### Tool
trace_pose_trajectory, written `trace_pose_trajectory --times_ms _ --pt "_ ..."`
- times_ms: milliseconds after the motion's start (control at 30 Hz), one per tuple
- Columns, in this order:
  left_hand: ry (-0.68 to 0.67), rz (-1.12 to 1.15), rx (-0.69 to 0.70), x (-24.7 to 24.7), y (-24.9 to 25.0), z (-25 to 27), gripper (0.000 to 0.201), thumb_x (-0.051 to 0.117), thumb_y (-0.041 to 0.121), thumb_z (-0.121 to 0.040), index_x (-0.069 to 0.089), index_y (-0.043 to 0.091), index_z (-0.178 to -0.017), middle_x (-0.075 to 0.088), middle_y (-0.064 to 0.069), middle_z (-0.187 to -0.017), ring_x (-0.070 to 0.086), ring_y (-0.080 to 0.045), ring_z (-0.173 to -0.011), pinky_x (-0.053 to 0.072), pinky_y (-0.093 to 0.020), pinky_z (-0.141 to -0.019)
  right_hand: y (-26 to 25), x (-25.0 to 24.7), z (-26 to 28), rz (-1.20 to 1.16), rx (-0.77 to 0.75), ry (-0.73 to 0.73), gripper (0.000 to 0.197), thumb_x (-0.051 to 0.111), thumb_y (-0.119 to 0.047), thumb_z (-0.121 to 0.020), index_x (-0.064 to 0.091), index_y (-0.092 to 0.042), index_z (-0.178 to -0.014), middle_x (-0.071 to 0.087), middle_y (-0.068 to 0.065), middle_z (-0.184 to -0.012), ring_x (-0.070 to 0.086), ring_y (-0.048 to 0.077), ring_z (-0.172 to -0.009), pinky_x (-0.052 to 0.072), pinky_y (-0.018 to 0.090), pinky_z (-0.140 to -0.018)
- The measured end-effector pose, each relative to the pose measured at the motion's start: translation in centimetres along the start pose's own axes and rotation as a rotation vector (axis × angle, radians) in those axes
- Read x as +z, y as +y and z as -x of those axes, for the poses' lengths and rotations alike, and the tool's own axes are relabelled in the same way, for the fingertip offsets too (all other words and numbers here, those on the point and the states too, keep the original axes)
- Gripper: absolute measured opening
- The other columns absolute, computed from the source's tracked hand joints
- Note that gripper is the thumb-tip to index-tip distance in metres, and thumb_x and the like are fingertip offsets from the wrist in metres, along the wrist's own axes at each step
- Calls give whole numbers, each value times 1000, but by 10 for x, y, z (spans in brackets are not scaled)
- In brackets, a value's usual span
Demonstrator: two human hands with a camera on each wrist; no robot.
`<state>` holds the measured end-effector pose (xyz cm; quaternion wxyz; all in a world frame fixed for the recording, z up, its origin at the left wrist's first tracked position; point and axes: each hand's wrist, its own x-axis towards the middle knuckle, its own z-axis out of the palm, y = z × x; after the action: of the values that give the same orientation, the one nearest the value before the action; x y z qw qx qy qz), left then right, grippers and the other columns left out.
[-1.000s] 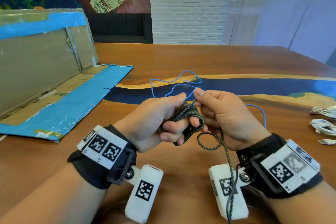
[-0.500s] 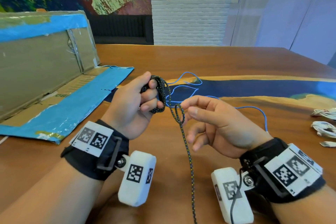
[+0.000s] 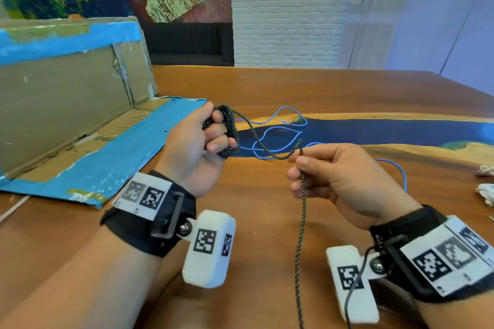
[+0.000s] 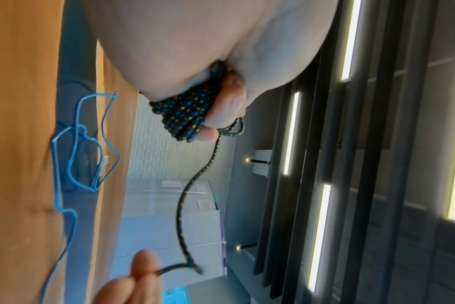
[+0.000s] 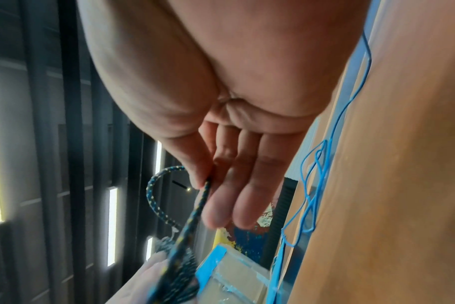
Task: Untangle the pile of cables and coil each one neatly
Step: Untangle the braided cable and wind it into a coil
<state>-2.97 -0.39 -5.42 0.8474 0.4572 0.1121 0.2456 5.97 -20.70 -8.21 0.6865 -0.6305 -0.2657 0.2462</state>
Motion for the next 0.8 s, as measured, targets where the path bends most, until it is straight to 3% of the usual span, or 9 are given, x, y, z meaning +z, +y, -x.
trace_pose_trajectory --times_ms 200,267,333,400,533,633,700,733,800 --pt "48 236 67 -15 19 -6 38 37 34 -110 47 18 -76 22 10 -50 25 -9 -39 43 -24 -61 5 -21 -11 -29 33 281 5 69 -6 -94 68 -7 -89 72 10 -76 70 22 -69 56 31 -52" --pt "60 233 70 -11 15 -4 38 38 34 -110 47 18 -77 22 9 -50 25 -9 -39 44 -24 -60 7 -23 -12 57 34 218 7 73 -3 -89 71 -7 -93 75 9 -83 72 25 -83 59 35 -62" --pt "51 148 44 -4 9 0 36 39 33 -109 47 18 -78 22 9 -50 25 -9 -38 46 -22 -57 8 -21 -10 109 3 83 37 79 -3 -80 73 -17 -113 77 4 -109 71 19 -108 57 36 -81" --pt "23 41 -8 4 0 4 35 40 34 -109 48 18 -79 21 9 -50 24 -9 -37 45 -22 -56 2 -17 -7 67 -98 27 63 71 -9 -74 63 -29 -133 70 0 -129 63 9 -123 51 31 -91" --pt "-52 -91 -72 16 -21 13 34 43 35 -108 49 16 -80 20 8 -52 25 -11 -39 45 -24 -53 -7 -5 -2 -83 -132 -19 68 66 -28 -75 52 -29 -142 71 3 -130 67 17 -120 45 36 -104" --pt "-107 -81 -86 22 -25 18 34 43 35 -108 50 15 -82 21 8 -51 26 -11 -39 43 -26 -59 1 10 3 -55 13 -154 58 78 -26 -84 51 -24 -136 76 11 -113 76 27 -87 53 44 -92" --pt "-142 -32 -93 25 -23 21 34 42 36 -108 50 15 -82 21 8 -52 26 -10 -39 42 -27 -63 4 15 4 -91 55 -175 32 68 -18 -93 57 -15 -122 72 14 -87 58 18 -49 60 39 -62" --pt "-151 -7 -97 25 -22 22 34 42 36 -108 51 15 -83 21 8 -53 27 -10 -38 42 -27 -64 3 15 3 -133 43 -147 19 63 -16 -94 62 -12 -112 64 12 -74 43 13 -40 52 31 -46" --pt "-149 18 -101 24 -21 23 34 41 36 -108 52 15 -83 21 8 -55 28 -9 -38 43 -27 -65 -3 7 3 -219 18 -95 12 63 -20 -89 70 -11 -93 48 4 -62 28 10 -44 33 21 -35"
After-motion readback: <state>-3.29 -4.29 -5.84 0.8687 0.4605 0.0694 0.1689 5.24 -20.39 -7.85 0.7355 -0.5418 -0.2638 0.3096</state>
